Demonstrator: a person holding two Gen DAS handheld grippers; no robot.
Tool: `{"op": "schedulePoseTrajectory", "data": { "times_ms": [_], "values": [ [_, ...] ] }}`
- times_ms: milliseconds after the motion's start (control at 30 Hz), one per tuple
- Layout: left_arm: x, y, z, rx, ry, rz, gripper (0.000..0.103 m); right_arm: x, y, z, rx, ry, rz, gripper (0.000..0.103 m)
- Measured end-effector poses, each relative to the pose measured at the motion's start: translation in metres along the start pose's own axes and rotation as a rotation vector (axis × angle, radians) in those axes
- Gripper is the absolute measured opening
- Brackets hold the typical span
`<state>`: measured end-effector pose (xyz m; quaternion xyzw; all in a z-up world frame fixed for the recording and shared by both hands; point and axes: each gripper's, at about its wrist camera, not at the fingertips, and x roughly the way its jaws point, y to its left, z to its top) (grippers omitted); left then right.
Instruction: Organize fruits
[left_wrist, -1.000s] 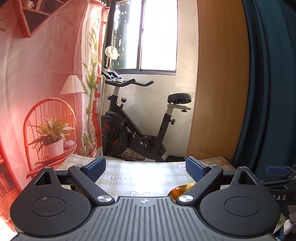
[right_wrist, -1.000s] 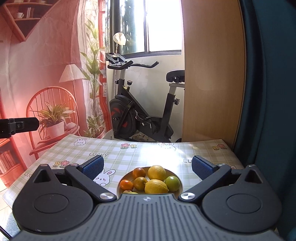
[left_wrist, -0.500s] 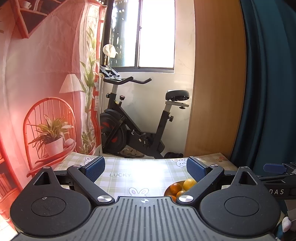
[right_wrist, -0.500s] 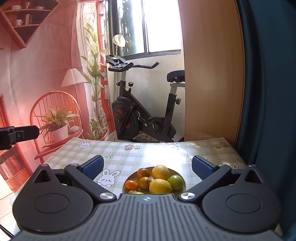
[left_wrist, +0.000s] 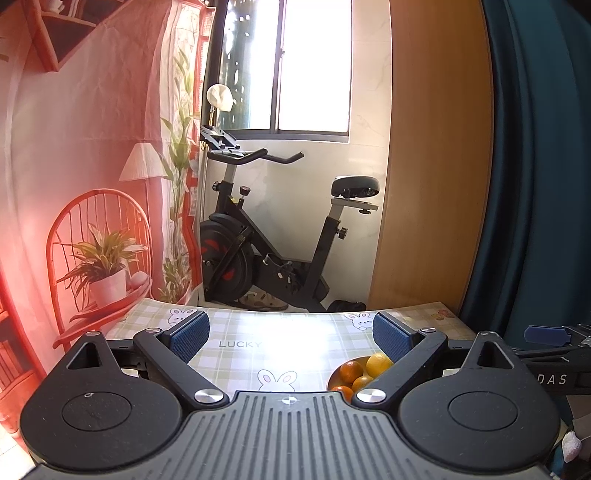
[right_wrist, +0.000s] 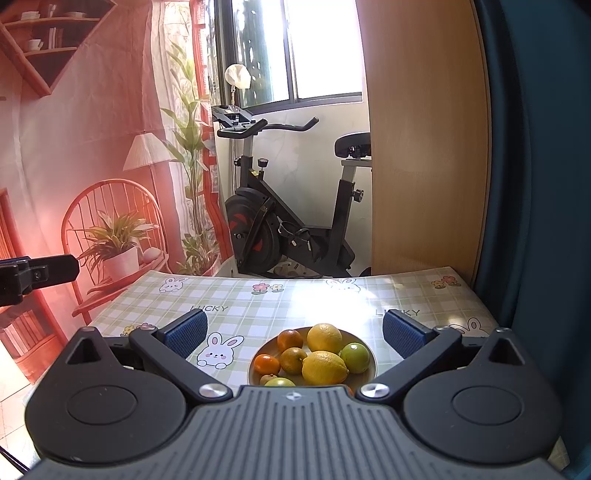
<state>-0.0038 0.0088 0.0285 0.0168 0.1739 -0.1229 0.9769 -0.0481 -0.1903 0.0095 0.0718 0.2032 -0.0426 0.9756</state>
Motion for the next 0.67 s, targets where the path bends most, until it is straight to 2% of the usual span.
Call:
{"op": "schedulePoseTrajectory", "data": {
  "times_ms": [667],
  "values": [
    [0.0005,-0.0032,-0.0039,0.001,0.005,0.012,0.098,0.0,0.0031,-0.0014,-0.002,0.009,0.004,0.103]
  ]
}}
